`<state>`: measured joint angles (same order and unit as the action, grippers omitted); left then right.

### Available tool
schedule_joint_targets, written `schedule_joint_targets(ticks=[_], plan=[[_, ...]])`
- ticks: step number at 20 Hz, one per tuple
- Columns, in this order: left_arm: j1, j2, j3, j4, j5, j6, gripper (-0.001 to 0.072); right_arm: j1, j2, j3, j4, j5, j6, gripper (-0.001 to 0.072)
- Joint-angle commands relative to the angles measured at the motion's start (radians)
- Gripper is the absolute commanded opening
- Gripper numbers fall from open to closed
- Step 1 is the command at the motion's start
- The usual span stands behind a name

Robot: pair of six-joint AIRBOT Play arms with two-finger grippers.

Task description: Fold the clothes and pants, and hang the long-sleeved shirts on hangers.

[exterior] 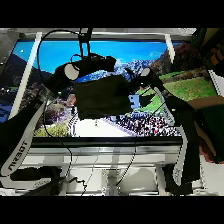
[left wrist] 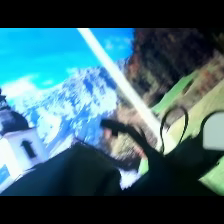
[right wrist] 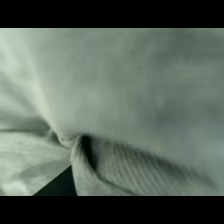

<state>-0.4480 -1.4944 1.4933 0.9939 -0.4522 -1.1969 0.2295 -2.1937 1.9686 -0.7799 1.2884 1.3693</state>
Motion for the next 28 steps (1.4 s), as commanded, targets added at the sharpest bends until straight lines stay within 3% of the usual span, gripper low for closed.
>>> schedule_joint_targets(ticks=[1,2,7,13,20,23,25,28], plan=[[0.06,0.048,0.0,0.114,-0.192,0.0,0.0101,0.011,0.041,0.1,0.116,-0.01,-0.001,0.0013],[0.092,0.08,0.0,0.162,-0.259,0.0,0.0037,-0.014,0.08,0.103,0.15,-0.026,-0.001,0.0013],[0.287,0.297,0.0,0.304,-0.302,0.0,0.0037,-0.23,0.316,0.103,0.18,0.013,0.019,0.0013],[0.537,0.512,0.0,0.349,-0.356,0.0,0.0037,-0.65,0.612,0.1,0.144,0.081,0.168,0.0014],[0.705,0.591,0.0,0.349,-0.48,0.0,0.0037,-1.156,0.829,0.049,-0.142,0.141,0.509,0.0013],[0.707,0.59,0.0,0.348,-0.496,0.0,0.0037,-1.278,0.875,-0.006,-0.319,0.214,0.552,0.0013],[0.707,0.59,0.0,0.344,-0.495,0.0,0.0037,-1.318,0.88,-0.026,-0.499,0.33,0.555,0.0013],[0.707,0.59,0.0,0.344,-0.495,0.0,0.0037,-1.36,0.876,-0.079,-0.624,0.507,0.542,0.0014]])
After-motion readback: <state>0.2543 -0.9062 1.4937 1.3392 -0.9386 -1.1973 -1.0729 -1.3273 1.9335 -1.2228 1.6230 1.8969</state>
